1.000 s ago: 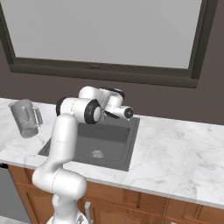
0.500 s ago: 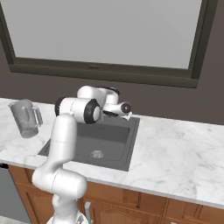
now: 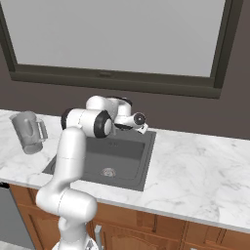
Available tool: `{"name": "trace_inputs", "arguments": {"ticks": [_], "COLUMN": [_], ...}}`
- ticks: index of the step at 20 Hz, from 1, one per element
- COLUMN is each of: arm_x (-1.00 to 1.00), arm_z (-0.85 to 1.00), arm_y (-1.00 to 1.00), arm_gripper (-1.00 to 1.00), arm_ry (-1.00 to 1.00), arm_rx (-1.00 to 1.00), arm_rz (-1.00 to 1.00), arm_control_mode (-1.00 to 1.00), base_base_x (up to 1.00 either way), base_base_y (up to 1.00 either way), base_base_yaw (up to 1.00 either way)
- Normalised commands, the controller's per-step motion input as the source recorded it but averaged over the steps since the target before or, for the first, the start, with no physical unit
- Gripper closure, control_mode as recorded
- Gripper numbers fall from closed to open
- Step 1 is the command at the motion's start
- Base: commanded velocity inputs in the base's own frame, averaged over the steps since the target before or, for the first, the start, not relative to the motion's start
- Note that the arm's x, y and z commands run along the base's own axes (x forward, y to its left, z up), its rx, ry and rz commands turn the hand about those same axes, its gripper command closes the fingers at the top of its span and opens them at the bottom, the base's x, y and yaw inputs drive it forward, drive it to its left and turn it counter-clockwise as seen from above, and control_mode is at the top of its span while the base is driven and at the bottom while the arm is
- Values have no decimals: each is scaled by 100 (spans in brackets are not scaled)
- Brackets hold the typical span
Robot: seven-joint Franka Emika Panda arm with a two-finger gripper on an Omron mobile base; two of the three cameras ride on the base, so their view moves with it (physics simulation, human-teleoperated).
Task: Turn on the sink faucet and place the jug under the water for a few seconds to fill it up.
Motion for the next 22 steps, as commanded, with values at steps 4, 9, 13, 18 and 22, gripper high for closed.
{"name": "trace_inputs", "arguments": {"ticks": [4, 9, 13, 18, 22], "arm_x": [0, 0, 0, -6, -19], "arm_z": [-38, -45, -50, -46, -22], "arm_y": [-67, -72, -68, -61, -50], "arm_gripper": [100, 100, 100, 100, 100], "arm_ry": [4, 3, 2, 0, 0], "arm_rx": [0, 0, 0, 0, 1], "arm_rz": [-7, -6, -6, -4, 0], "arm_control_mode": [-100, -100, -100, -100, -100], "base_base_x": [0, 0, 0, 0, 0], "base_base_y": [0, 0, 0, 0, 0], "base_base_yaw": [0, 0, 0, 0, 0]}}
